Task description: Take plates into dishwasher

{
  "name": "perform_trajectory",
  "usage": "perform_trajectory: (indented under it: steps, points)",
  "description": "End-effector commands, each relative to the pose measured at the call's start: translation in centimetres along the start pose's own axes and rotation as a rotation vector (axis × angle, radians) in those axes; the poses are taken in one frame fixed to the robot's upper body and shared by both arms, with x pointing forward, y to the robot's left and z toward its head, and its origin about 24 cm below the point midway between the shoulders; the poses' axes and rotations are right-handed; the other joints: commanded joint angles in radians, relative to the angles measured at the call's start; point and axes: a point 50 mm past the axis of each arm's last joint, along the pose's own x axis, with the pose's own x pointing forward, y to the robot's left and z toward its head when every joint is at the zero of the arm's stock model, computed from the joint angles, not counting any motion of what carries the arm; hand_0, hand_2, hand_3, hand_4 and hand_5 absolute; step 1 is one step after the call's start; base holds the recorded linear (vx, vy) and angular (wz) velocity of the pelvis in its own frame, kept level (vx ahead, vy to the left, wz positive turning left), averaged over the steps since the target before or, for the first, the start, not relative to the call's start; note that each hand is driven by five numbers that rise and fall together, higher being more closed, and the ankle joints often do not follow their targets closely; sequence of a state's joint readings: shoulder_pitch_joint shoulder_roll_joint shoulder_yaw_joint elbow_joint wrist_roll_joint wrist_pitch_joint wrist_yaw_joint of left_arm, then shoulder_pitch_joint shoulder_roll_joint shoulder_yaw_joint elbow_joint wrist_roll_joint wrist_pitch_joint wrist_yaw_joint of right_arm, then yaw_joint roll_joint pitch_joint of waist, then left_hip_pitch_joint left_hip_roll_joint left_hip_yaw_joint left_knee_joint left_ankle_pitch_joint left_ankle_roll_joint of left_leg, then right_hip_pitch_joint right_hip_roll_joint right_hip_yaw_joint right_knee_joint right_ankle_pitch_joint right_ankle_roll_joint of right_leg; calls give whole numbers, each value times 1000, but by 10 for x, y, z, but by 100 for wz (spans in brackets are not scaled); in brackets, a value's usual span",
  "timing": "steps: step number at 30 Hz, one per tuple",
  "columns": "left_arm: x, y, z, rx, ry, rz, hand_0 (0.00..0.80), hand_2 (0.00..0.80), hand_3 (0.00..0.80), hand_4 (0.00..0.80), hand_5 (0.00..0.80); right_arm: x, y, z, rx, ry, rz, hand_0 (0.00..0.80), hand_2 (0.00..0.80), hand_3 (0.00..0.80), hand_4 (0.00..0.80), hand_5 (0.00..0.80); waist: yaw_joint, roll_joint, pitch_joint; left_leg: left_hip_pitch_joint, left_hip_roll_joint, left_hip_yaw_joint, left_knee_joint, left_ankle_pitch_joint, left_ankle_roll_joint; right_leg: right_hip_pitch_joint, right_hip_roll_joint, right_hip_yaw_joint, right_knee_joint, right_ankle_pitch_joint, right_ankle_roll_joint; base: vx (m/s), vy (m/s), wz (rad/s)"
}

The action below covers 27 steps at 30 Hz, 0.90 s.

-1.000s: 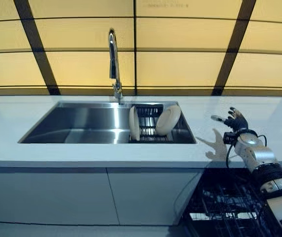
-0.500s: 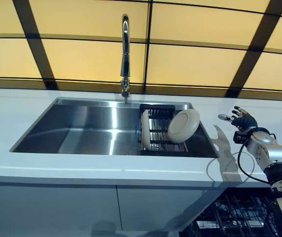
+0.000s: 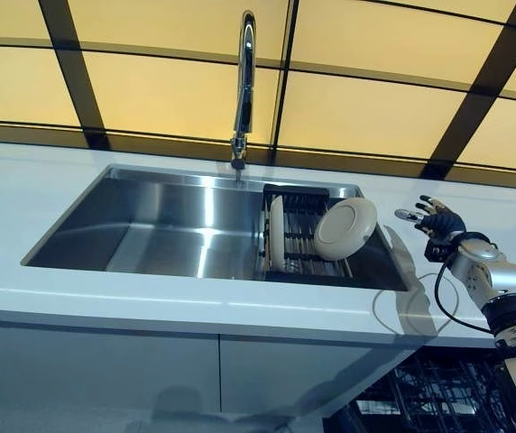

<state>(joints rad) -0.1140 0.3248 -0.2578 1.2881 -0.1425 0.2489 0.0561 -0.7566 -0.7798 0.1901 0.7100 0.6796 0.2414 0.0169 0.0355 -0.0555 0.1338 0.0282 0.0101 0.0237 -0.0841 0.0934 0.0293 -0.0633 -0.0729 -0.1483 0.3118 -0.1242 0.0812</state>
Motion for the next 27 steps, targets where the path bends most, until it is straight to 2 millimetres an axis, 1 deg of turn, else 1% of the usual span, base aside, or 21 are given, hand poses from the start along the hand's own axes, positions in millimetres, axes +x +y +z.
perform_trajectory:
  steps: [1, 2, 3, 6, 7, 13, 18, 23, 27]
  points:
    - [0, 16, -5, 19, 26, 36, 0, 0, 0, 0, 0, 3, 5, 42, 5, -129, 16, 0, 0, 0, 0, 0, 5, -13, -27, 47, 2, 17, 24, -51, -47, -2, -51, 6, -160, 198, 24, 31, -79, 8]
    - [0, 16, -4, 15, 27, 34, 0, 0, 0, 0, 0, 3, 5, 42, 9, -123, 16, 0, 0, 0, 0, 0, 2, -16, -29, 49, 0, 13, 20, -56, -46, 9, -40, 15, -198, 196, 20, 40, -102, 13]
    - [0, 11, -4, 17, 30, 24, 0, 0, 0, 0, 0, 3, 4, 40, 12, -112, 24, 0, 0, 0, 0, 0, 6, -20, -37, 45, -2, 19, 14, -54, -48, 33, -37, 8, -242, 198, 17, 36, -74, 16]
    - [1, 5, -6, 27, 34, 10, 0, 0, 0, 0, 0, 3, 2, 38, 32, -98, 41, 0, 0, 0, 0, 0, 10, -26, -51, 42, -7, 23, 10, -52, -50, 71, -30, 10, -292, 202, 13, 63, -33, 16]
    - [1, 3, -9, 27, 41, 5, 0, 0, 0, 0, 0, 4, 1, 35, 37, -80, 53, 0, 0, 0, 0, 0, 11, -31, -63, 42, -11, 26, 10, -56, -51, 89, -27, 15, -315, 203, 11, 82, -9, 21]
    - [1, -3, -16, 40, 52, -9, 0, 0, 0, 0, 0, 5, 5, 29, 62, -55, 82, 0, 0, 0, 0, 0, 16, -36, -78, 46, -14, 28, 4, -61, -53, 111, -27, 8, -349, 210, 9, 56, -5, 3]
    - [1, -2, -22, 41, 60, -16, 0, 0, 0, 0, 0, 5, 6, 26, 67, -37, 90, 0, 0, 0, 0, 0, 18, -36, -75, 49, -13, 29, -2, -63, -55, 112, -30, 2, -359, 217, 13, 35, -4, -1]
    - [2, 0, -29, 44, 77, -17, 0, 0, 0, 0, 0, 5, 2, 22, 54, -19, 88, 0, 0, 0, 0, 0, 25, -36, -65, 45, -10, 29, -3, -64, -57, 107, -37, -6, -369, 228, 21, 22, -30, 2]
    - [2, -1, -33, 49, 79, -19, 0, 0, 0, 0, 0, 6, 6, 19, 72, -5, 98, 0, 0, 0, 0, 0, 29, -32, -61, 38, -8, 29, -3, -63, -58, 104, -39, -12, -375, 228, 21, 0, 0, 0]
